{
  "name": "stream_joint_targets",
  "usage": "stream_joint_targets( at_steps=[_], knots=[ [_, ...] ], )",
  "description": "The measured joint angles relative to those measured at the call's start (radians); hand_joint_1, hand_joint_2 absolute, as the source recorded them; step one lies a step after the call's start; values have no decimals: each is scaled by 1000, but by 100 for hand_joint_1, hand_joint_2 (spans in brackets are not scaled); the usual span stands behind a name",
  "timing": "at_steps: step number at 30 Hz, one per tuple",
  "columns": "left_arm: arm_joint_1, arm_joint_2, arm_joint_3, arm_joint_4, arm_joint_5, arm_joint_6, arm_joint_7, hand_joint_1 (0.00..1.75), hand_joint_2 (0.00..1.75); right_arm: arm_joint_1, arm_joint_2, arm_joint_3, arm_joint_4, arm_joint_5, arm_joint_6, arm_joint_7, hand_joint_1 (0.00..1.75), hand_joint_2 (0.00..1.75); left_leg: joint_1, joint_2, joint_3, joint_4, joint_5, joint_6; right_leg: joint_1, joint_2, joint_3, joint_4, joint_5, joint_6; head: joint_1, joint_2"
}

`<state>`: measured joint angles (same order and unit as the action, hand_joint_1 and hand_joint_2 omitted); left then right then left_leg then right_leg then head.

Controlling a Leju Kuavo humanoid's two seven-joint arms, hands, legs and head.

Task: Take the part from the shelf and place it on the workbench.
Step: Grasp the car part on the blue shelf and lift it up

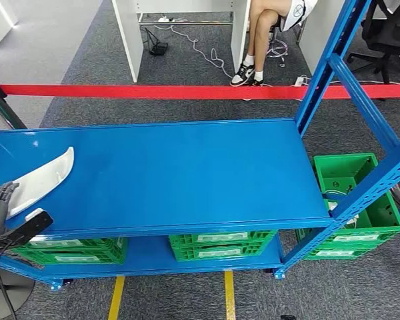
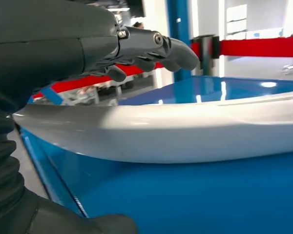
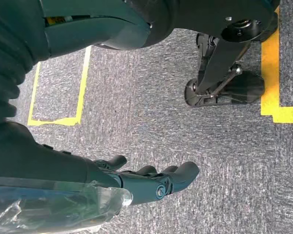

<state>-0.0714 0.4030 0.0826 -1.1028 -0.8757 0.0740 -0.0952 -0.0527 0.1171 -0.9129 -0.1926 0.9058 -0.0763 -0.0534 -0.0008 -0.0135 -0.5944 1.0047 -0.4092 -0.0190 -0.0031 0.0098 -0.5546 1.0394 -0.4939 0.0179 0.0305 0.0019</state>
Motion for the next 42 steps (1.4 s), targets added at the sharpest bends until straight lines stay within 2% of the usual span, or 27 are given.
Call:
stream_joint_targets(
  at_steps=[1,4,5,9,16,23,31,42],
  knots=[
    [0,1,-4,-2,3,-2,0,15,175,0,0,0,0,0,0,1,0,175,0,0,0,0,0,0,0,0,0,0,0,0,0,0],
    [2,6,-21,-15,25,-23,6,141,175,0,0,0,0,2,2,3,0,175,0,0,0,0,0,0,0,0,0,0,0,0,0,0],
    [3,7,-26,-18,33,-31,10,175,175,0,0,0,0,2,3,2,0,175,0,0,0,0,0,0,0,0,0,0,0,0,0,0],
    [13,9,-39,-21,48,-41,26,175,175,0,0,0,0,4,3,-1,0,175,0,0,0,0,0,0,0,0,0,0,0,0,0,0],
    [30,-7,-48,-20,61,0,51,175,175,0,0,-2,0,8,3,0,0,175,0,0,0,0,-1,-1,0,0,0,0,0,0,0,0],
    [11,-33,-38,-19,62,36,92,175,175,-2,0,-5,0,10,1,-1,0,175,0,0,1,0,-2,-1,0,0,2,0,-1,1,0,0],
    [3,-54,-22,-19,61,50,99,175,175,-2,0,-8,0,10,-1,-1,0,175,0,0,2,0,-2,-1,0,0,2,0,-1,1,0,0],
    [23,-104,10,-22,91,211,-3,175,175,-3,0,-18,0,17,-4,-2,0,175,0,0,0,0,-2,-1,0,0,0,0,-2,1,0,0]
  ],
)
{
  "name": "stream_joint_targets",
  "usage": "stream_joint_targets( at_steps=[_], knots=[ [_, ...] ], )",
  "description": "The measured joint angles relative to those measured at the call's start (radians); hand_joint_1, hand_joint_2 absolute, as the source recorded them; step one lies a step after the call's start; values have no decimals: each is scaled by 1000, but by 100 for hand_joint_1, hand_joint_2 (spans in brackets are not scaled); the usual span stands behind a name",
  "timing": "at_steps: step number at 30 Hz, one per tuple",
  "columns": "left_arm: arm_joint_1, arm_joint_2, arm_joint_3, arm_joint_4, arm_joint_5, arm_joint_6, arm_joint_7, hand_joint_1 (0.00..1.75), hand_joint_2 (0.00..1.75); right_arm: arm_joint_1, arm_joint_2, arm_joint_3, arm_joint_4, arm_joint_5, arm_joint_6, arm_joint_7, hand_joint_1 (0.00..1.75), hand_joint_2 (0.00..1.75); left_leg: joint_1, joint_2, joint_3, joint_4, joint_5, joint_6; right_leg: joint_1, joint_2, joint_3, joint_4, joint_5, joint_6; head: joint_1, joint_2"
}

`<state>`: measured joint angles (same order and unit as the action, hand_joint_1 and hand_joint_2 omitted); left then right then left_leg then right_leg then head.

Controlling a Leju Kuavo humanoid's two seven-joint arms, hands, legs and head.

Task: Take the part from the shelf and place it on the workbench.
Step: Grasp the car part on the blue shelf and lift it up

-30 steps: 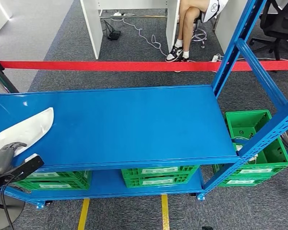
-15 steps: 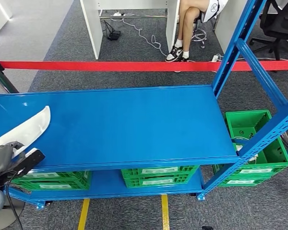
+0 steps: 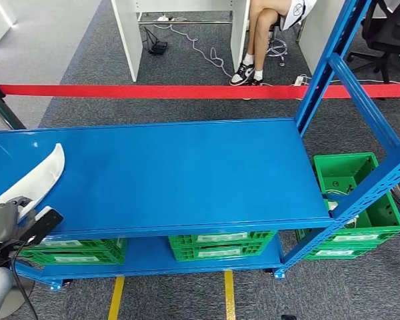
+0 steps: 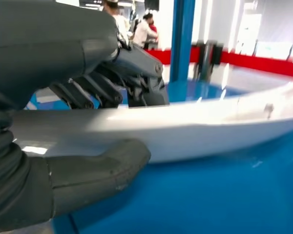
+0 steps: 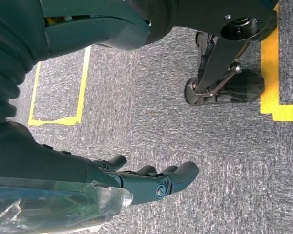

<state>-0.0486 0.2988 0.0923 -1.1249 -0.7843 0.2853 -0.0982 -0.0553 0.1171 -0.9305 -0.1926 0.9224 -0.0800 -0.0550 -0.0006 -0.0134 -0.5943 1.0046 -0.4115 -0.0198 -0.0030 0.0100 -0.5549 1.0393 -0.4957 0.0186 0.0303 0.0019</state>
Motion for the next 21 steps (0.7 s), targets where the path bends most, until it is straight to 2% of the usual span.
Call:
stream_joint_targets(
  at_steps=[5,9,18,21],
  knots=[
    [28,-51,38,-55,82,202,-156,175,175,-1,0,-2,0,15,-2,-2,0,175,0,0,-1,0,0,0,0,0,-1,0,0,0,0,0],
    [56,-96,68,-133,142,310,-264,175,175,-2,0,-2,0,31,-3,-3,0,175,0,0,-2,0,0,0,0,0,0,0,0,0,0,0],
    [97,-152,95,-247,191,351,-331,175,175,-7,0,-2,0,49,-3,-4,0,175,0,0,-3,0,0,1,0,0,0,0,0,0,0,0],
    [105,-162,97,-264,235,359,-381,175,175,-8,0,-2,0,53,-3,-5,0,175,0,0,-3,0,0,1,0,0,0,0,0,0,0,0]
  ],
)
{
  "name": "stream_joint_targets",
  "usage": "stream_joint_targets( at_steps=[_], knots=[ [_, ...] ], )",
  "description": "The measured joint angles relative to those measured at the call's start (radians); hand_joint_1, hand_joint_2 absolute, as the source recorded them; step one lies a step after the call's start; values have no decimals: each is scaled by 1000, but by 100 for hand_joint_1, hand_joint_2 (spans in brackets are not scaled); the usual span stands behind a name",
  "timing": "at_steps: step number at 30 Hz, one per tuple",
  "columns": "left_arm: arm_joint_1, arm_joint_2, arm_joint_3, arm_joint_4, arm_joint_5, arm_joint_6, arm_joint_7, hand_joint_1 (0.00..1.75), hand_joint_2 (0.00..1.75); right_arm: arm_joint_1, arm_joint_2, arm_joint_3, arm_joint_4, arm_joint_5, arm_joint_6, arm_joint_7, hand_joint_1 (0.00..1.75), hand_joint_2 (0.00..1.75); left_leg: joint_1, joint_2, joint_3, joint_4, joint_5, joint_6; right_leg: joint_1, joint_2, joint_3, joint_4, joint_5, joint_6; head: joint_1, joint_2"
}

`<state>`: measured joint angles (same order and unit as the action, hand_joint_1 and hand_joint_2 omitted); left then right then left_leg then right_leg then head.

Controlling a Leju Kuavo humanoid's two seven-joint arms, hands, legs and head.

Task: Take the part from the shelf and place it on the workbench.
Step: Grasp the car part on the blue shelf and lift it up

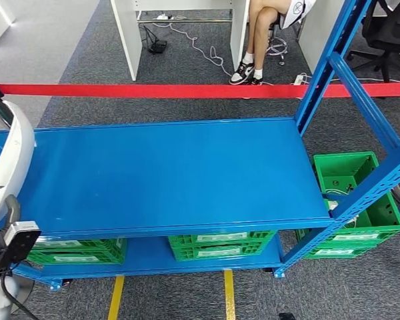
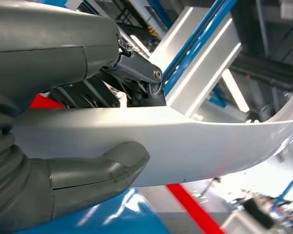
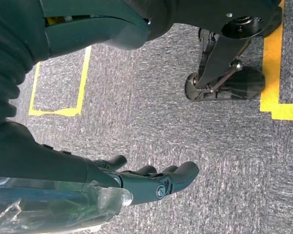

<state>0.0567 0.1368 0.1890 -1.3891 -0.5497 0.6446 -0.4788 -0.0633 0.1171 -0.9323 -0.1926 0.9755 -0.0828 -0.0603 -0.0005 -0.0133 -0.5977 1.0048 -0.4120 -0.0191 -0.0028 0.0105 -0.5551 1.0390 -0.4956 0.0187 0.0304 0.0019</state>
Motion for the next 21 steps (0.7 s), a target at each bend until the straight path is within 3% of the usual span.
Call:
stream_joint_targets(
  at_steps=[5,11,21],
  knots=[
    [18,-49,-3,-68,172,-71,-117,175,175,-1,0,0,0,5,0,-2,0,175,0,0,0,0,0,1,0,0,-3,-1,0,0,0,0],
    [39,-114,-68,-184,309,-196,-150,175,175,-1,0,-2,0,7,0,-7,0,175,0,0,0,0,-1,1,0,0,0,-2,0,1,0,0],
    [76,-124,-144,-332,360,-290,-181,175,175,-1,0,-4,0,9,2,-12,0,175,0,0,0,0,-1,1,0,0,3,-2,1,1,0,0]
  ],
)
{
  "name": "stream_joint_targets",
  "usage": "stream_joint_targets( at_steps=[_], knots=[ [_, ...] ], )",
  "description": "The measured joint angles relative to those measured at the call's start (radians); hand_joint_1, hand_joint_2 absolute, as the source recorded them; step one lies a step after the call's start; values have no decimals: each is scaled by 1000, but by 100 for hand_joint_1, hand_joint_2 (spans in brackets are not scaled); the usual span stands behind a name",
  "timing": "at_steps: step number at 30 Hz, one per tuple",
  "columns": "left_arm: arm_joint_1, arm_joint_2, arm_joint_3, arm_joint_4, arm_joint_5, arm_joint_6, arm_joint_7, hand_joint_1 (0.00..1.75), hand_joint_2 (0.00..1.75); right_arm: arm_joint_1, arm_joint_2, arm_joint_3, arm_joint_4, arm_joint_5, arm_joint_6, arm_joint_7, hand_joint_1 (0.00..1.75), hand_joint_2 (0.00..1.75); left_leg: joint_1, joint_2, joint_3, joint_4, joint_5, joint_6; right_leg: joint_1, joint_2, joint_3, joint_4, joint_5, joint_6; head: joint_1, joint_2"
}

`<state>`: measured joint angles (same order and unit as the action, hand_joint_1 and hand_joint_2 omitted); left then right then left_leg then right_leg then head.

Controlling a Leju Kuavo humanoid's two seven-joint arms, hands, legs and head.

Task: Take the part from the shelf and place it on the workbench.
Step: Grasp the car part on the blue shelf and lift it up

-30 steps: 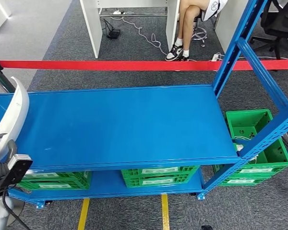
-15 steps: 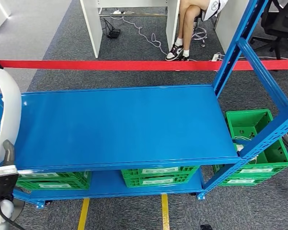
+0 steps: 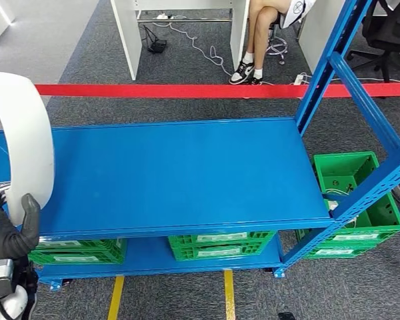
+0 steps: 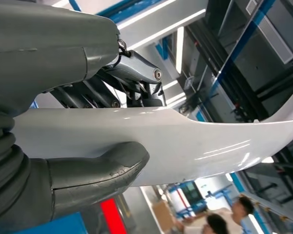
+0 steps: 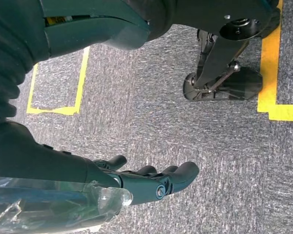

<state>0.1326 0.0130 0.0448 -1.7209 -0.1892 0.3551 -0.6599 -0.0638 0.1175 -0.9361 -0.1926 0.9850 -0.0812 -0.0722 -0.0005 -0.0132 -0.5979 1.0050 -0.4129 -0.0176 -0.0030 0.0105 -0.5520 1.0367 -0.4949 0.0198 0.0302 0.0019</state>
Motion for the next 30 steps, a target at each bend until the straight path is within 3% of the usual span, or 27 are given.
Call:
stream_joint_targets(
  at_steps=[19,24,27,29,30],
  knots=[
    [18,-1,-16,-64,14,-21,-11,175,175,0,0,-15,0,0,-1,-3,0,175,-1,0,0,1,-1,1,-1,0,0,-1,0,1,0,0],
    [30,-7,-19,-75,-13,2,-29,175,175,-1,0,-16,0,2,0,-5,0,175,-6,0,-1,4,-4,9,-7,0,5,-3,2,8,0,0],
    [32,-11,-20,-78,-27,18,-35,175,175,-1,0,-16,0,5,1,-5,0,175,-9,0,0,0,1,19,-10,0,8,-7,6,18,0,0],
    [32,-14,-24,-78,-31,25,-36,175,175,-2,0,-16,0,6,3,-3,0,175,-3,4,5,-16,12,28,-8,0,0,8,-12,24,1,0],
    [32,-16,-26,-78,-31,28,-36,175,175,-2,0,-16,0,6,4,-2,0,175,1,7,6,-23,16,31,-7,-1,-15,42,-38,26,3,0]
  ],
)
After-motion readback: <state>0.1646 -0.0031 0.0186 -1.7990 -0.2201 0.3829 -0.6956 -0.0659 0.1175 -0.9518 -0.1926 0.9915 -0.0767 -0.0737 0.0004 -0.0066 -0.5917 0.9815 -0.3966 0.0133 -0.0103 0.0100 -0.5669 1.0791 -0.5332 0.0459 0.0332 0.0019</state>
